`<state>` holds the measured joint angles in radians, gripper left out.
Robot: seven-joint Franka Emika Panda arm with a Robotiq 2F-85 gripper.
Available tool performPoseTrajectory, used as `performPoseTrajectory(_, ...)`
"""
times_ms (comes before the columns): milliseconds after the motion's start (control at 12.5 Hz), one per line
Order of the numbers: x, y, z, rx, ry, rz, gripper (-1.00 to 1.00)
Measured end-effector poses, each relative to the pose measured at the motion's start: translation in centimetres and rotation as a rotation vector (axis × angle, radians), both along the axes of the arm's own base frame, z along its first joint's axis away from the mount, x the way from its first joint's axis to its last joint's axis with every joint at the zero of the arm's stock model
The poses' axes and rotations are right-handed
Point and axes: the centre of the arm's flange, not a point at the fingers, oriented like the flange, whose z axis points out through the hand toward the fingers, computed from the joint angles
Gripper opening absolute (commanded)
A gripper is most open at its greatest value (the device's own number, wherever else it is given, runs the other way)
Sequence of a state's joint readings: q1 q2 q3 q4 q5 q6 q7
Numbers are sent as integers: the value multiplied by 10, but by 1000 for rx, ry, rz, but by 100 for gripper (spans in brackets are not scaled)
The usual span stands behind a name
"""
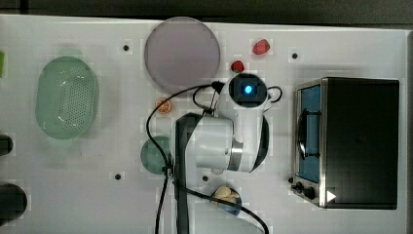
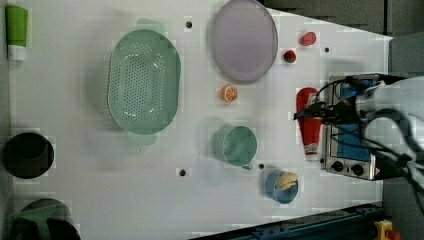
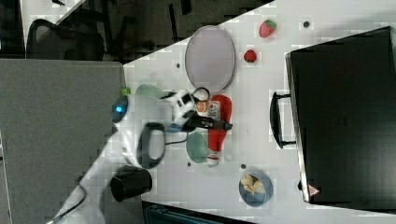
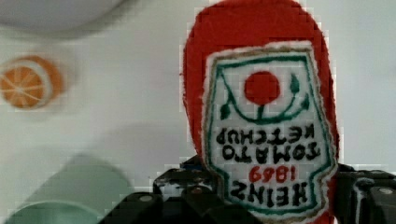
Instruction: Pick ketchup from plate and place it on table.
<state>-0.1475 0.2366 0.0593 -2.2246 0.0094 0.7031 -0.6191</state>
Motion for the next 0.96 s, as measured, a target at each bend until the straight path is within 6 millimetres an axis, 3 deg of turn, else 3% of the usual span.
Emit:
performPoseTrajectory(80,-12,2,-21,2,21,1,29)
performPoseTrajectory(320,-32,5,-69,12,88,3,93)
performPoseTrajectory(560,-31,9,-89,20,89,7,100)
performPoseTrajectory(800,-29,8,-75,18,91,-8,100)
performPoseTrajectory(960,-16,9,-23,2,85,-86,100)
